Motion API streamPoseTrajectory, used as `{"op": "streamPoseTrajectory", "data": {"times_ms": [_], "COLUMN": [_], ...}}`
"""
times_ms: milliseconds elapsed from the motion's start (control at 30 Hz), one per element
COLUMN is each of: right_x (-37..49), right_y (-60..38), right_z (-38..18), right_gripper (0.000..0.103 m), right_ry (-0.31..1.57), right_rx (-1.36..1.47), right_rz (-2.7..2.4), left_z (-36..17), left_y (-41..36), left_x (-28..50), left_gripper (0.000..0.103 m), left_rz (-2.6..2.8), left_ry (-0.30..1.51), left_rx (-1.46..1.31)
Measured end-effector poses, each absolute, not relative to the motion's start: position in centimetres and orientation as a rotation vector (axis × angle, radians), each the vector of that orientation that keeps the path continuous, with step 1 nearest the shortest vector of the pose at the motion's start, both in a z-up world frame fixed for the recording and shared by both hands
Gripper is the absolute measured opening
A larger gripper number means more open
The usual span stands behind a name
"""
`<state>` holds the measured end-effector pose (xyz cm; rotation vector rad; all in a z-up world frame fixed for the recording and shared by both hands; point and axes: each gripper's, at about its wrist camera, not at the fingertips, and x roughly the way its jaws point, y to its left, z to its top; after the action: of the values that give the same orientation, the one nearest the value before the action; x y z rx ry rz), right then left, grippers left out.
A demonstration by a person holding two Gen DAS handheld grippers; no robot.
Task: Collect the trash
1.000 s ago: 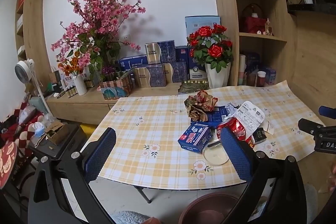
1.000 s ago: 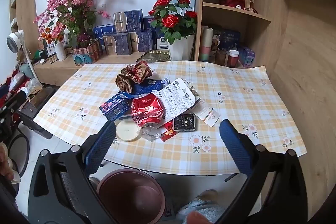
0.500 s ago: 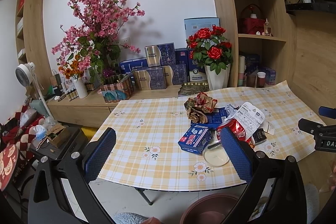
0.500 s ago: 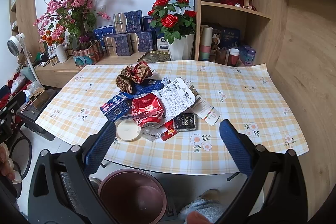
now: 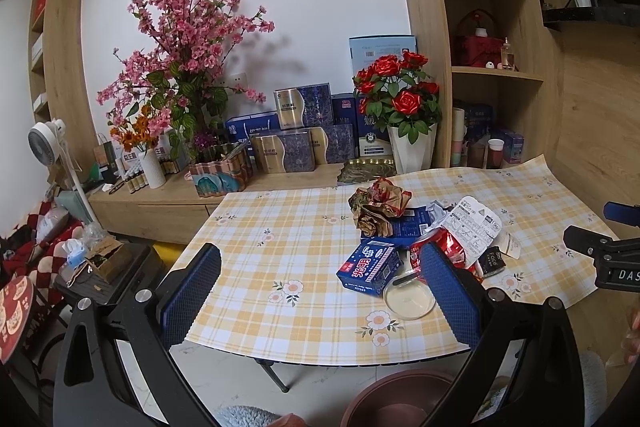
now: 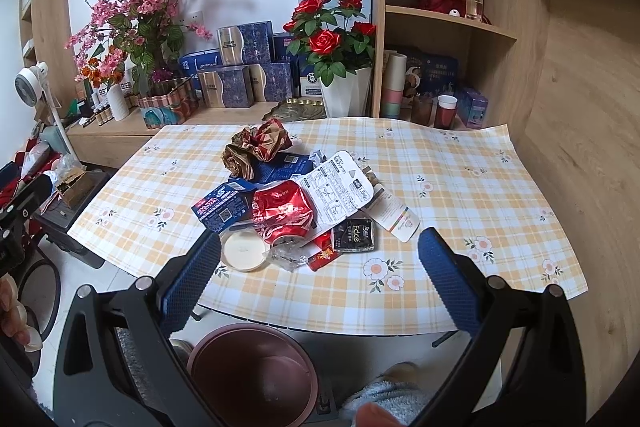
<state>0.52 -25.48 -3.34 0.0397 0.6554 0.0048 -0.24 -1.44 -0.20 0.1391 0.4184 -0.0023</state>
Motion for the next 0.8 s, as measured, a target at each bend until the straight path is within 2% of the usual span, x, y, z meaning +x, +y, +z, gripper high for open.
{"op": "streamPoseTrajectory", "data": {"times_ms": [800], "right_x": [0.50], "right_y": [-24.48], "right_z": [-3.07], "right_gripper": [0.097], "right_ry": [0.651], "right_rx": [0.005], "right_rz": [0.005], "left_z": [-0.27], "left_y": [-1.01], "left_x": [-0.22], "left_gripper": [0.098], "left_rz": [-0.007], "left_ry": [0.414], "left_rx": [0.114]}}
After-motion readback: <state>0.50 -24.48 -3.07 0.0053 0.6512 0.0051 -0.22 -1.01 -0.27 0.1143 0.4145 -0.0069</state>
